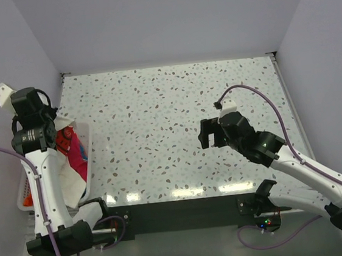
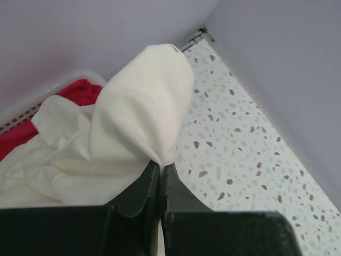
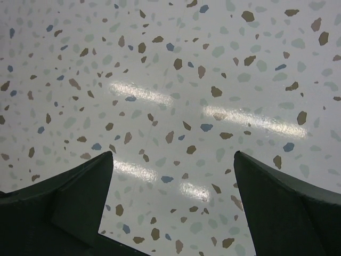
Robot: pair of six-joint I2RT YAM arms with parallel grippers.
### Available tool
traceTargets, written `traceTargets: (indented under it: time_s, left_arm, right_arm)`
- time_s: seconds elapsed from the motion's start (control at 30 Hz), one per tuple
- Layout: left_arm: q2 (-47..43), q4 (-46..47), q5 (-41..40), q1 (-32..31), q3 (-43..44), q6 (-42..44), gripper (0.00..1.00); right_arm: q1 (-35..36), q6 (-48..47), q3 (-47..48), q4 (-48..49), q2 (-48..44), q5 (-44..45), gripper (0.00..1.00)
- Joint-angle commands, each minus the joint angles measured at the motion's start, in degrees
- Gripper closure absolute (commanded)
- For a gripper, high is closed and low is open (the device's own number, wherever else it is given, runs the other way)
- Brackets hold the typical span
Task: Fold and stack the t-shirts
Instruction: Grab the tshirt from the pile, then move the tshirt to the center of the board
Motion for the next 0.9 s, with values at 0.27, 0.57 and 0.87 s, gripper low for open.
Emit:
traceTargets:
  time_s: [0.27,0.57,0.87]
  left_arm:
    - [2.5,8.8,15.5,-17.4,18.9,7.3,1.0]
    - [9.0,12.3,13.8,-36.1,23.0,8.5,1.0]
    - [12.4,17.8,14.6,-45.0,21.9,9.0,1.0]
  right_arm:
    - [0.1,-2.6,10.4,-0.2,0.2,3.6,0.02]
    - [0.1,-1.6,14.7,-0.9,-1.3,8.1,0.02]
    - [0.1,0.9,14.4,0.9,1.2,10.2,0.02]
